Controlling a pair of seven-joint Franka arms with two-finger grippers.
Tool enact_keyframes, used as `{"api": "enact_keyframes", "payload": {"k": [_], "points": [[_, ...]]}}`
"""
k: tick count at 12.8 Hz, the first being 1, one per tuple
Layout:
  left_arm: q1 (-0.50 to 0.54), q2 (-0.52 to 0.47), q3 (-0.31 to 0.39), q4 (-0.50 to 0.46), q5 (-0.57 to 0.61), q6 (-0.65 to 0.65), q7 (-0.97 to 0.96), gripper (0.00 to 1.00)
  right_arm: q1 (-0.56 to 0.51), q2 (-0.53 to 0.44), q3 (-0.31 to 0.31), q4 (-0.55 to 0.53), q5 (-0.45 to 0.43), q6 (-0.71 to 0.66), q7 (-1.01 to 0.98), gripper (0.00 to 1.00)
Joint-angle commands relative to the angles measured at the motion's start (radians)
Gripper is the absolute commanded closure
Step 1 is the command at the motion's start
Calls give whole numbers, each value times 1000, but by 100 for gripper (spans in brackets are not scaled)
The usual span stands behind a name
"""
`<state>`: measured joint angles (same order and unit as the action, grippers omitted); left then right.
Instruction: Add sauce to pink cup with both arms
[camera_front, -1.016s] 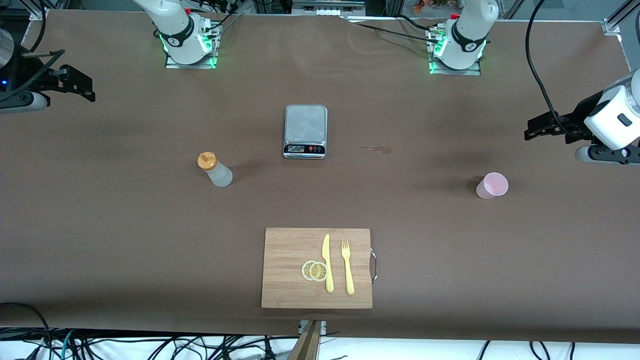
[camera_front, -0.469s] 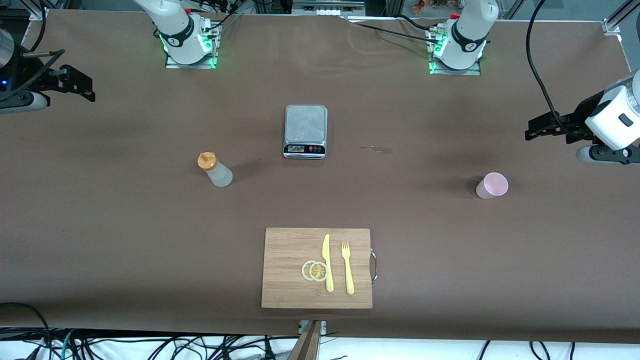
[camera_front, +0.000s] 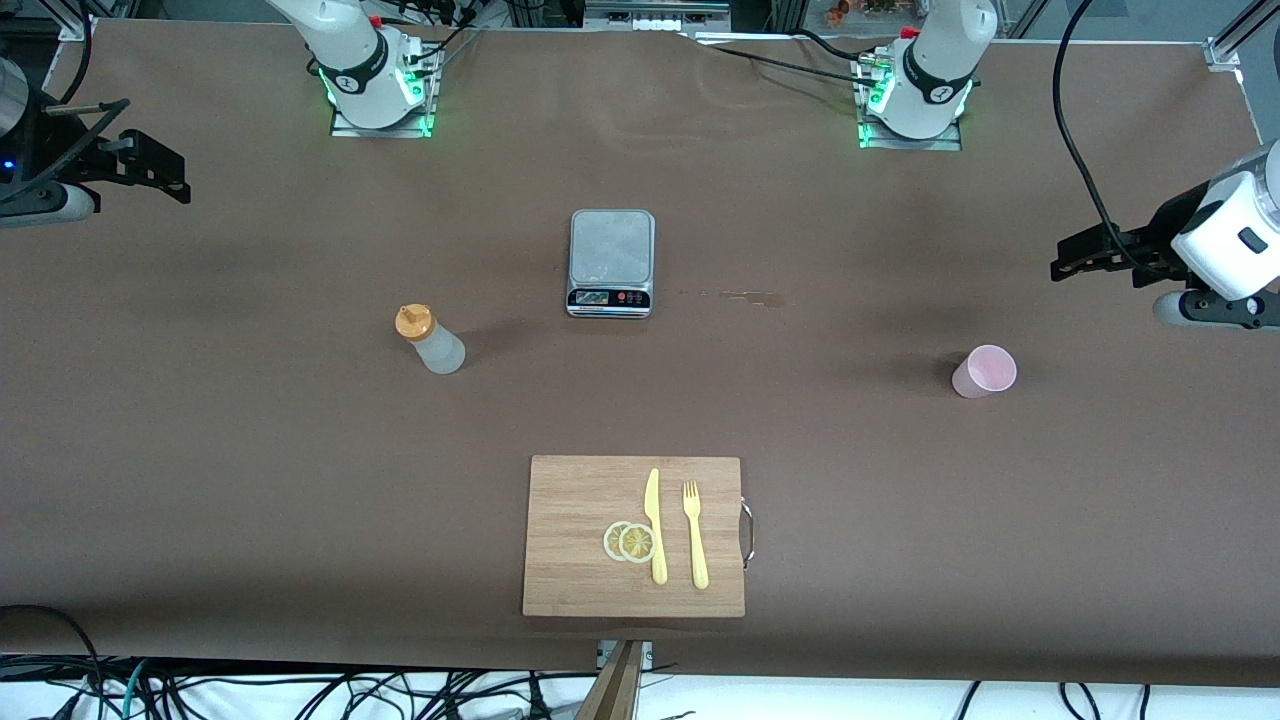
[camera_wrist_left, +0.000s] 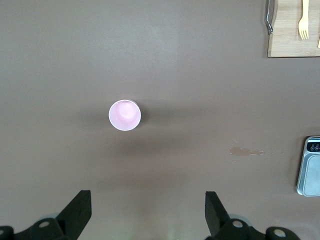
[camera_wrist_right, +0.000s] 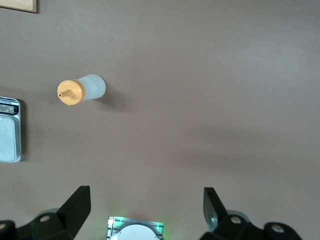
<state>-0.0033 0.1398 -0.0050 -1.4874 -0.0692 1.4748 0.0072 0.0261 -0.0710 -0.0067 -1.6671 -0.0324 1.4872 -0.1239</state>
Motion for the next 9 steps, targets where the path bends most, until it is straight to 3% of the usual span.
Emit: {"api": "enact_keyframes", "payload": {"k": [1, 9], "points": [[2, 20, -4, 36, 20, -19, -6, 0, -5, 7, -1, 18, 8, -5, -2, 0], [22, 53, 14, 45, 15, -18, 0, 0, -5, 7, -1, 18, 8, -5, -2, 0]]}}
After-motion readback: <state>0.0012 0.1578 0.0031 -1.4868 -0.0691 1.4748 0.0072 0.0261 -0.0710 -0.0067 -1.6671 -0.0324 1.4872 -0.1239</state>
